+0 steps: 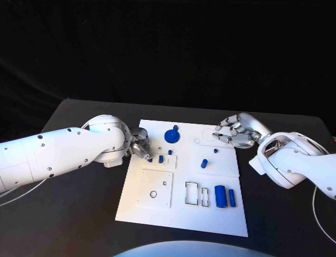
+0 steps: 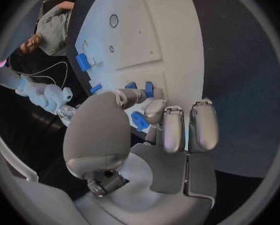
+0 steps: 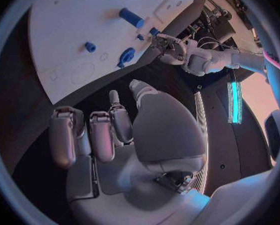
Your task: Assemble the parts on the task board
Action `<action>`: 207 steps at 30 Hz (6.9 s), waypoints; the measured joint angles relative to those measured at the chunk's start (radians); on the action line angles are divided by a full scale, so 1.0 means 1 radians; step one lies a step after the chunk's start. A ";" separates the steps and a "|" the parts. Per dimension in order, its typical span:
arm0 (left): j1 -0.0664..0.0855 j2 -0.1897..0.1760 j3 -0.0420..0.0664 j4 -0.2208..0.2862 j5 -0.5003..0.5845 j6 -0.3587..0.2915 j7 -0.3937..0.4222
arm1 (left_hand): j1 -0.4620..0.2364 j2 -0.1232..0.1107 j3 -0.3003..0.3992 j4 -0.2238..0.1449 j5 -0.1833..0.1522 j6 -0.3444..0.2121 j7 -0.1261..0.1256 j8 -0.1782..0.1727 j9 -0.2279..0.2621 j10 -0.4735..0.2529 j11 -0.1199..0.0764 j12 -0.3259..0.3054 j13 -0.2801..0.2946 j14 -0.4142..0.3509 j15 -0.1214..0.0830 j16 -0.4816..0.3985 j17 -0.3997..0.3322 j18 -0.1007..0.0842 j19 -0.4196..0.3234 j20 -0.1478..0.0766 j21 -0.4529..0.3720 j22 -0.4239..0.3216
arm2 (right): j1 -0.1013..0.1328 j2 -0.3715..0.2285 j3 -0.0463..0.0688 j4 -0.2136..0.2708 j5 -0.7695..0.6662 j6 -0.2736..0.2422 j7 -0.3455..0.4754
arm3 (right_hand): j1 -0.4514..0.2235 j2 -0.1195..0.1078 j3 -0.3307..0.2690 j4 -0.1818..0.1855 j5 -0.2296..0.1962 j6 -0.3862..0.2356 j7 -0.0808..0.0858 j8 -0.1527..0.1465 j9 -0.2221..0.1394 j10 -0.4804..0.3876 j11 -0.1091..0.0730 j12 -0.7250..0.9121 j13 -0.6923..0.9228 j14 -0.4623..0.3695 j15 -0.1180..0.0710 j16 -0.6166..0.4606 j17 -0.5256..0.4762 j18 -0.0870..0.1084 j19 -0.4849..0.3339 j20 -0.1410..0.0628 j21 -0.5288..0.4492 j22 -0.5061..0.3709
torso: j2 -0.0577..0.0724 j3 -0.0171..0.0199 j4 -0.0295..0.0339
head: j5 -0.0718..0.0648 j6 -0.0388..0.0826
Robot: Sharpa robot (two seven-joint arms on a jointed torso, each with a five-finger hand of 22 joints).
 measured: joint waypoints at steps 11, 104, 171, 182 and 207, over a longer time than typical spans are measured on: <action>0.000 0.000 0.000 -0.003 0.010 0.000 -0.004 | -0.104 0.001 0.058 -0.052 -0.004 0.014 -0.014 0.012 0.027 0.009 -0.009 -0.011 -0.020 0.001 -0.011 0.000 0.000 0.000 0.001 -0.001 0.000 0.002 | 0.000 -0.001 0.000 0.000 0.000 0.000 0.000 | 0.000 0.000 0.000 0.000 0.000 0.000 0.000 0.000 0.001 0.000 0.000 0.000 0.000 0.000 0.000 0.000 0.000 0.000 0.000 0.000 0.000 0.000 | 0.000 -0.0001 0.0001 | -0.002 -0.002; -0.005 -0.039 0.040 0.024 0.095 -0.162 0.112 | -0.085 0.073 -0.303 0.040 0.000 -0.104 0.053 -0.187 0.090 -0.330 0.091 -0.314 -0.374 -0.136 0.072 -0.267 -0.297 0.086 -0.404 0.048 -0.386 -0.555 | -0.004 -0.001 0.000 -0.008 0.000 0.001 0.001 | -0.008 0.008 -0.003 0.003 0.000 0.000 0.000 0.003 0.000 -0.003 -0.003 -0.007 0.000 0.000 0.000 0.000 -0.001 0.000 0.000 0.000 -0.008 0.000 | 0.000 0.0001 0.0006 | -0.018 -0.004; -0.030 0.140 -0.011 -0.096 -0.374 -0.166 0.357 | 0.355 0.025 -0.356 0.023 -0.008 0.021 0.090 -0.403 -0.353 -0.380 0.141 -0.692 -0.838 -0.167 0.118 -0.094 -0.400 0.086 -0.343 0.100 -0.306 -0.403 | -0.006 0.003 0.000 -0.012 0.001 0.001 0.007 | -0.008 0.008 -0.003 0.003 0.006 0.000 0.000 0.004 0.000 -0.013 0.001 -0.016 0.000 0.000 0.000 -0.004 0.000 0.000 0.000 0.000 -0.020 0.000 | 0.000 -0.0003 0.0012 | -0.035 -0.007; -0.031 0.150 -0.010 -0.105 -0.364 -0.171 0.355 | 0.359 0.029 -0.339 0.022 -0.011 0.026 0.088 -0.417 -0.359 -0.373 0.141 -0.708 -0.843 -0.160 0.119 -0.084 -0.389 0.086 -0.332 0.097 -0.286 -0.379 | -0.007 0.003 0.000 -0.012 0.001 0.001 0.008 | -0.008 0.008 -0.003 0.003 0.006 0.000 0.000 0.004 0.001 -0.013 0.001 -0.016 0.000 0.000 0.000 -0.004 0.000 0.000 0.000 0.000 -0.019 0.000 | 0.000 0.0004 0.0005 | -0.035 -0.008; -0.032 0.157 -0.009 -0.109 -0.333 -0.184 0.353 | 0.342 0.012 -0.316 0.012 -0.012 0.015 0.104 -0.457 -0.382 -0.389 0.159 -0.771 -0.869 -0.164 0.129 -0.073 -0.425 0.086 -0.347 0.111 -0.274 -0.369 | -0.009 0.004 0.000 -0.013 0.001 0.001 0.008 | -0.008 0.008 -0.003 0.003 0.006 0.000 0.000 0.004 0.001 -0.013 0.001 -0.016 0.000 0.000 0.000 -0.004 0.000 0.000 0.000 0.000 -0.019 0.001 | 0.000 -0.0003 0.0010 | -0.040 -0.007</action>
